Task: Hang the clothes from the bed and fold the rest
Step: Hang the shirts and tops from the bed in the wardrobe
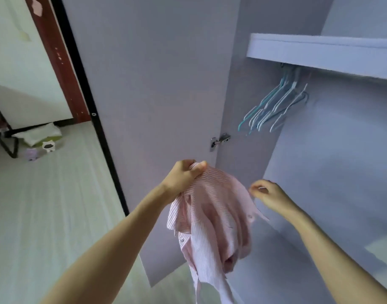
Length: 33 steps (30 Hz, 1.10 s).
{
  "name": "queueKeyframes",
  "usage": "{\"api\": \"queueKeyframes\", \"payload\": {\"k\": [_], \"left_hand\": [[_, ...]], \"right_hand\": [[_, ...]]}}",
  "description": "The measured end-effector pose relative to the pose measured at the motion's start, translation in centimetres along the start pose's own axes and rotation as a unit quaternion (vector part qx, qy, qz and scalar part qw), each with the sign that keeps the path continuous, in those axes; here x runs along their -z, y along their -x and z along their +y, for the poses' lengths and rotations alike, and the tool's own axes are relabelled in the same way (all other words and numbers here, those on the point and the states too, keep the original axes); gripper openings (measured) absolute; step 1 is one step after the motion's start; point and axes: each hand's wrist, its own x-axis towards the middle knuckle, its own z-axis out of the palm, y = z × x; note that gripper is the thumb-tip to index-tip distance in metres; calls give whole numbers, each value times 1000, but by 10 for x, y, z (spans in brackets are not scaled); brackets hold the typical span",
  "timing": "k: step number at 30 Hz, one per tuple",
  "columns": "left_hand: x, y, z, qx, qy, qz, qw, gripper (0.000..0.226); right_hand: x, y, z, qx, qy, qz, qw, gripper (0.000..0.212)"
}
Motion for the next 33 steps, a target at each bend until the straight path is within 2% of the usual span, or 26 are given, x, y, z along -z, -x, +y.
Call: {"api": "queueKeyframes", "payload": {"k": [1, 4, 6, 8, 11, 12, 15, 17, 20, 23, 25, 29, 31, 33], "left_hand": [[-8, -7, 5, -13, -9, -21, 1000, 25], [-29, -24, 15, -50, -18, -94, 994, 27], [-33, -37, 21, -68, -10, -141, 988, 25], [-30, -52, 23, -80, -3, -171, 982, 23], [-20, -74, 21, -132, -49, -190, 972, 16], [-17, -81, 19, -159, -60, -196, 966, 11], [-12, -96, 10, -229, -92, -228, 942, 18], [-13, -104, 4, -246, -115, -248, 930, 17], [-16, -115, -2, -204, -120, -277, 931, 12], [-24, -130, -4, -184, -195, -309, 912, 27], [-32, -136, -2, -189, -275, -299, 894, 32], [-47, -142, 1, -234, -384, -213, 867, 23], [-55, -141, 5, -266, -411, -148, 859, 17], [-62, -139, 10, -306, -409, -76, 857, 14]], "right_hand": [[-3, 1, -3, -2, -30, -31, 999, 6], [-18, 3, -14, 34, -95, -72, 992, 29], [-23, -1, -19, 45, -108, -43, 992, 23], [-18, -5, -20, 21, -97, -6, 995, 13], [0, -10, -17, -13, -127, 54, 990, 33], [7, -13, -18, -13, -136, 78, 988, 33], [24, -21, -25, -4, -191, 163, 968, 17], [35, -23, -30, 8, -223, 189, 956, 24], [51, -21, -34, 40, -157, 166, 973, 31], [64, -20, -35, 61, -72, 155, 983, 41], [71, -20, -36, 61, -40, 142, 987, 49], [78, -24, -34, 76, 42, 107, 990, 54], [83, -24, -26, 70, 63, 91, 991, 49], [84, -21, -18, 53, 78, 51, 994, 28]]}}
